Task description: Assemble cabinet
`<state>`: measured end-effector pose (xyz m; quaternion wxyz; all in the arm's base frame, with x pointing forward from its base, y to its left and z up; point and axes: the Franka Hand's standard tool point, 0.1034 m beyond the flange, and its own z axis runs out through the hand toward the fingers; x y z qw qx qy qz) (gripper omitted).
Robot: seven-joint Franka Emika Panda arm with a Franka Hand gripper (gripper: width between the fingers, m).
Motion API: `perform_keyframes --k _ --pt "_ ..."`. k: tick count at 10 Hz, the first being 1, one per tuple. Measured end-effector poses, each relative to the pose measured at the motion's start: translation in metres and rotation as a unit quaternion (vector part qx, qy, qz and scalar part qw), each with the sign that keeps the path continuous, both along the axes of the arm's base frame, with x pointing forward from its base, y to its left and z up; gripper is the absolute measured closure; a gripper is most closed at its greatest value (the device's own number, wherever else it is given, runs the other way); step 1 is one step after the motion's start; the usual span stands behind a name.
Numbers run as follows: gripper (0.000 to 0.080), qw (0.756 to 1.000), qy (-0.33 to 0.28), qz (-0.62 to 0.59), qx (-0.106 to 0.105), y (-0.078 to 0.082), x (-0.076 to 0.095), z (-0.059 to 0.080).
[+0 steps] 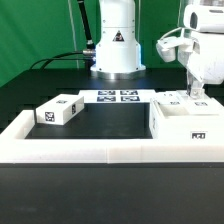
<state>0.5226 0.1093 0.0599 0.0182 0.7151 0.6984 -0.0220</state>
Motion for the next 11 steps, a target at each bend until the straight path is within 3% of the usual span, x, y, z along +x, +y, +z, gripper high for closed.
perform_keyframes --k 4,7,11 --pt "0.0729 1.000 -0.005 -0.005 0.001 -0.001 0.023 0.000" --pt "0.0729 1.000 -0.007 -0.009 0.001 -0.001 0.030 -0.001" --pt "0.0729 1.000 -0.005 -0.008 -0.003 -0.002 0.055 -0.001"
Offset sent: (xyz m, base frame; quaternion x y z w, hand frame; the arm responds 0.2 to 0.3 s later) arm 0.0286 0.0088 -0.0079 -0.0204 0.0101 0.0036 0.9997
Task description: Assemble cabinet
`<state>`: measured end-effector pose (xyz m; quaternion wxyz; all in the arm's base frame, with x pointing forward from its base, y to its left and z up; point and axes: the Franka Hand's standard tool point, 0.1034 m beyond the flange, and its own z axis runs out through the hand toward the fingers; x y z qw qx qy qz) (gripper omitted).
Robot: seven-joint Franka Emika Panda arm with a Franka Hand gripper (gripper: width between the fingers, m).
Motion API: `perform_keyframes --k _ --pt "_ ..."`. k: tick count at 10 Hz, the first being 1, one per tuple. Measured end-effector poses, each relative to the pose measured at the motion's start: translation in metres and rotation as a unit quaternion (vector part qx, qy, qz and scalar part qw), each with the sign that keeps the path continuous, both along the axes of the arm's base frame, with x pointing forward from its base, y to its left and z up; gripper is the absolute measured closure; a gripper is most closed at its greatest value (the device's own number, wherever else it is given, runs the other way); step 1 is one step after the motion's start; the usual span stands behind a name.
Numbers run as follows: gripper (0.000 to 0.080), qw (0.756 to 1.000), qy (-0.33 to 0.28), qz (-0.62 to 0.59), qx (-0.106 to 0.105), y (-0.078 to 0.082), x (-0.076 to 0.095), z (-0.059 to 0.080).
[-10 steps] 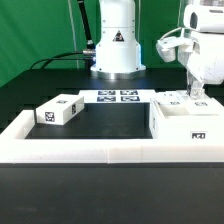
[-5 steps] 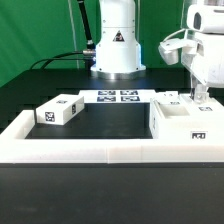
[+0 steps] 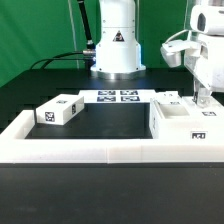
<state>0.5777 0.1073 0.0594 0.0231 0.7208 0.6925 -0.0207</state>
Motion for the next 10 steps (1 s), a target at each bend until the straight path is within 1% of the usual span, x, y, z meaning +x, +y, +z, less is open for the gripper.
perform_keyframes --k 1,5,6,7,8,9,10 --pt "0.0729 1.000 0.003 -0.001 -0.002 -0.0013 0.0044 -0.0001" --pt "0.0729 1.000 0.010 -0.001 -0.005 -0.0010 0.0043 -0.0002" --pt "0.0629 1.000 0.009 -0.001 -0.005 -0.0008 0.0035 -0.0010" --pt "0.0629 1.000 0.010 -0.001 -0.005 -0.0009 0.0034 -0.0010" --pt "0.0443 1.000 0.009 -0.001 -0.005 -0.0008 0.0035 -0.0009" --pt "0.0443 1.000 0.008 -0.001 -0.005 -0.0009 0.0041 0.0010" --pt "0.0262 1.000 0.006 -0.003 -0.006 -0.0012 0.0037 0.0049"
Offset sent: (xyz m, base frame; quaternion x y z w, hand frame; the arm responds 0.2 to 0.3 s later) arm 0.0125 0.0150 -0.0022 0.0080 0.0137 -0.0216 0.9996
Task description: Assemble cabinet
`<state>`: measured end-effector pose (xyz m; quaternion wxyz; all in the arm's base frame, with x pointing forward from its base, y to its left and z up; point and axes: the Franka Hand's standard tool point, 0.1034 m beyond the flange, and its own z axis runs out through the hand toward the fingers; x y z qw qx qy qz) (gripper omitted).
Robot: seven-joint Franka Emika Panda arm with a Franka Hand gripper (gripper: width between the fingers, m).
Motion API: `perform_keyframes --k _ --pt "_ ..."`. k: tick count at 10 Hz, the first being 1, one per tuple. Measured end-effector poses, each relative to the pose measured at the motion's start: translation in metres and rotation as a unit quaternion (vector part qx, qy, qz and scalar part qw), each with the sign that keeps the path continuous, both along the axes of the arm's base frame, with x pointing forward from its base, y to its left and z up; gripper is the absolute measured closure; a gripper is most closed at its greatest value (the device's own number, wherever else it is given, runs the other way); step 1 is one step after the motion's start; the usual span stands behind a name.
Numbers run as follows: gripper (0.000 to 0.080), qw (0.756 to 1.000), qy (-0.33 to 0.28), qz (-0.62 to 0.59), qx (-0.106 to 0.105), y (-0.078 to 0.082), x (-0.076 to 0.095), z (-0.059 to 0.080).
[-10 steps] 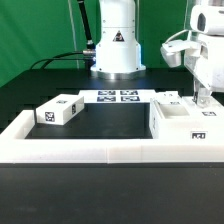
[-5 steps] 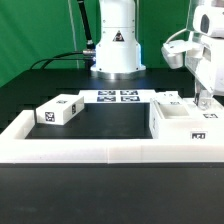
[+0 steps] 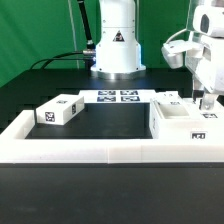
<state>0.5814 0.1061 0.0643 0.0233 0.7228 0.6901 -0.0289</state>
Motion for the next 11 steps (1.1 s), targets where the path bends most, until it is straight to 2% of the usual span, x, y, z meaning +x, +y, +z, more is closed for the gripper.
perform_keyframes --k 1,2,3,4,6,9,11 --pt "0.0090 1.000 -0.003 -0.001 -0.001 -0.001 -0.002 0.007" --pt "0.0090 1.000 -0.007 -0.001 -0.003 -0.003 -0.005 0.015" --pt "0.0014 1.000 -0.008 0.000 -0.005 -0.004 -0.010 0.022" --pt "0.0014 1.000 -0.011 -0.010 -0.007 -0.005 -0.019 0.030" --pt "0.0001 1.000 -0.005 -0.027 -0.015 -0.003 -0.056 0.039" --pt "0.0002 1.000 -0.002 -0.019 -0.012 -0.006 -0.111 0.032" --pt "0.0002 1.000 0.001 -0.023 -0.013 -0.005 -0.116 0.032"
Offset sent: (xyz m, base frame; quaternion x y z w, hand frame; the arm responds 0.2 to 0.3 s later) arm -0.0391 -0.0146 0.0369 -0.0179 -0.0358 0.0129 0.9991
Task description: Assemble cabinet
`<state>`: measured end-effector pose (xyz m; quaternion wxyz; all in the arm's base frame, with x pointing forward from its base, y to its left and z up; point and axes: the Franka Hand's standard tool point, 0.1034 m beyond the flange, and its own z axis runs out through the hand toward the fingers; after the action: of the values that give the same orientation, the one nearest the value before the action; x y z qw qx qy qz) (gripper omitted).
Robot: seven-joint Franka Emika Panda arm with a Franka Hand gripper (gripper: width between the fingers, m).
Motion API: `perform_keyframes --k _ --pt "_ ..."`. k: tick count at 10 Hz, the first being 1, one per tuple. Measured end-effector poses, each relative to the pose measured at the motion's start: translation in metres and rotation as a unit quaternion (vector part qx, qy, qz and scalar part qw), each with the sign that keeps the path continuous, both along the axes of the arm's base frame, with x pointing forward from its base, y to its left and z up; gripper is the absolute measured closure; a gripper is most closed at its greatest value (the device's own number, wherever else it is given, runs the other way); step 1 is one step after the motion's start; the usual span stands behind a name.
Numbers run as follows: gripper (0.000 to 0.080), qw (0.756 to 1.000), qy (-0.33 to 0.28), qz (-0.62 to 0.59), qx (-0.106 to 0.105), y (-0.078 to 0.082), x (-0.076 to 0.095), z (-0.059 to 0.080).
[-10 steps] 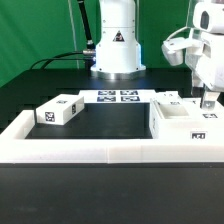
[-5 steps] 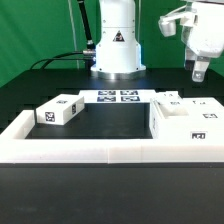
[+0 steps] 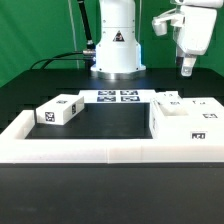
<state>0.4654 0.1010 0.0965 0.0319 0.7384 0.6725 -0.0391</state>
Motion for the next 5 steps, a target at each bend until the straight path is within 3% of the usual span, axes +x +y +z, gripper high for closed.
perform_keyframes --k 4,5 --pt "0.0002 1.000 0.003 -0.001 0.000 -0.001 -0.003 -0.002" --pt "0.0002 1.000 -0.003 0.000 0.006 0.001 -0.014 -0.006"
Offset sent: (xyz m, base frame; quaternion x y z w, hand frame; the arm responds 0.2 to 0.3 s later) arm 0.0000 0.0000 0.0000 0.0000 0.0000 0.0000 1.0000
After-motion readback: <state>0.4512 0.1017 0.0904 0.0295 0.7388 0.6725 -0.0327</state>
